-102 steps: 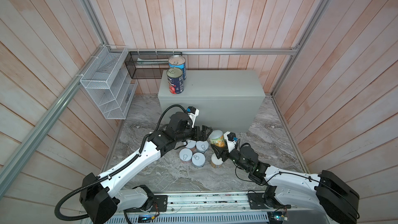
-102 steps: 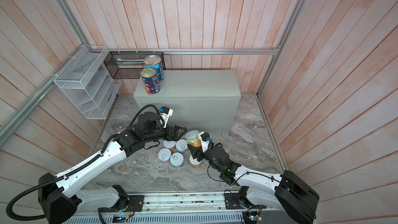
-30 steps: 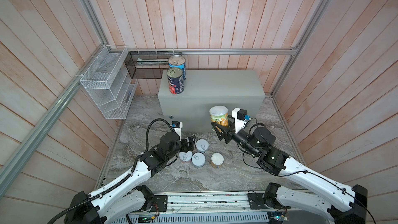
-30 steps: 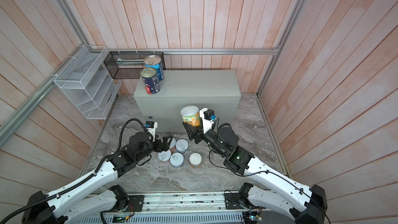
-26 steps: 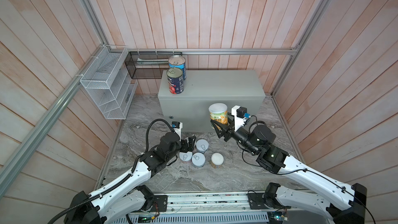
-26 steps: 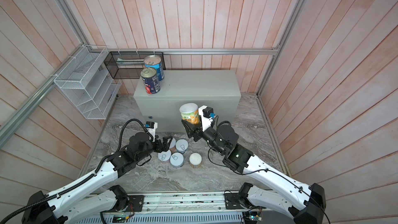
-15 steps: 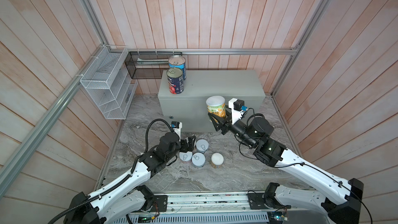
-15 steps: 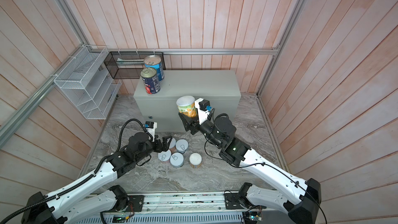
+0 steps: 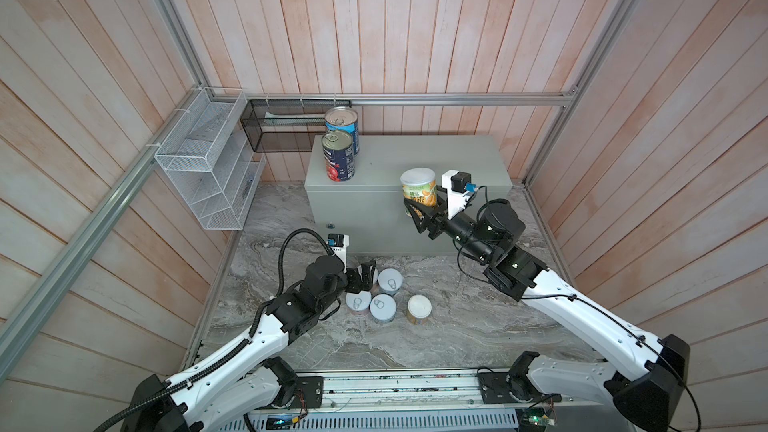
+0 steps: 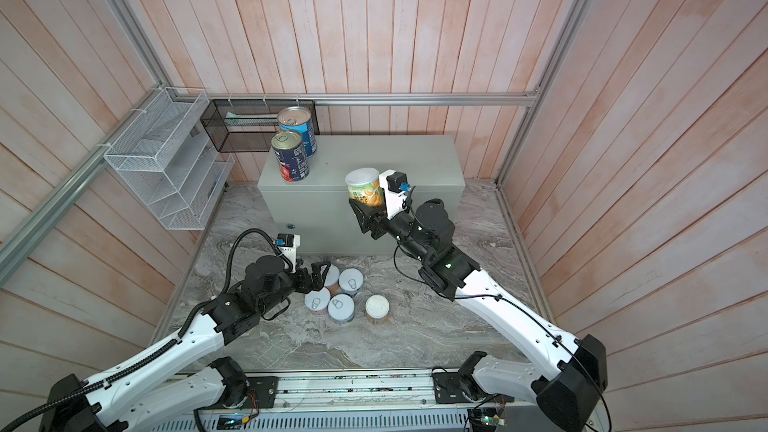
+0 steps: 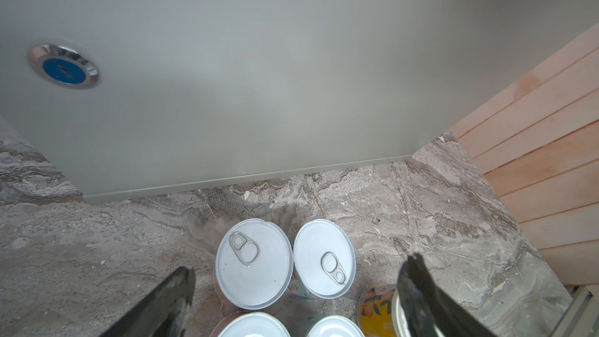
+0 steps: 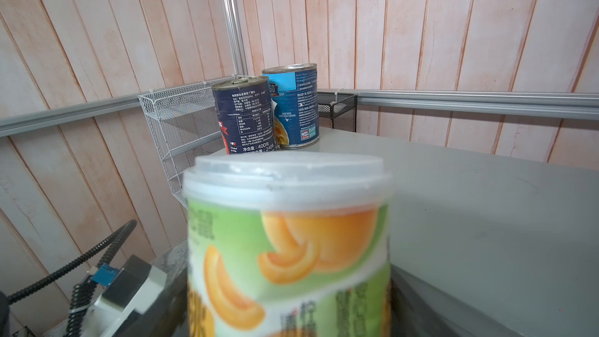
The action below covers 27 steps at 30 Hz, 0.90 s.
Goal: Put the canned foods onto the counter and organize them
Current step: 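Lift the fruit can with the right gripper up onto the cabinet top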
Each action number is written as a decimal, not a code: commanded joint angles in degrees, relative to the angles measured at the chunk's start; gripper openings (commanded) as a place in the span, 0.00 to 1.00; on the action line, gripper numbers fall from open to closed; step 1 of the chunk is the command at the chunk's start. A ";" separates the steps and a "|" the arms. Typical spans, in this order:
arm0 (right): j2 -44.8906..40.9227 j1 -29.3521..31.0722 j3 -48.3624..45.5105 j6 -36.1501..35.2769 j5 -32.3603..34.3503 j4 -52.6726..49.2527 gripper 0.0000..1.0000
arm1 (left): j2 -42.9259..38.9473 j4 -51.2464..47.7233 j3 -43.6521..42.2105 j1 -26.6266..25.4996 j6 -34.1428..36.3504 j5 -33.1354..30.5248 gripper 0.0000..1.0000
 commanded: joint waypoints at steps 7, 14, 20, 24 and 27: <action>3.22 -3.43 5.26 1.51 -6.95 12.08 0.67 | -1.98 -1.98 -0.35 0.35 0.44 -1.87 1.00; 6.88 -4.39 7.44 1.05 -9.62 13.95 0.67 | -2.67 -3.30 -0.13 0.33 0.10 -2.65 1.00; 10.43 -5.78 9.70 1.31 -11.34 16.18 0.67 | -2.86 -4.02 -0.35 0.33 -0.27 -2.91 1.00; 13.55 -6.49 12.57 1.14 -12.35 16.95 0.67 | -2.85 -4.68 0.00 0.35 -0.21 -3.07 1.00; 16.26 -6.98 15.35 0.60 -12.88 17.01 0.67 | -3.06 -5.22 0.20 0.32 -0.22 -3.33 1.00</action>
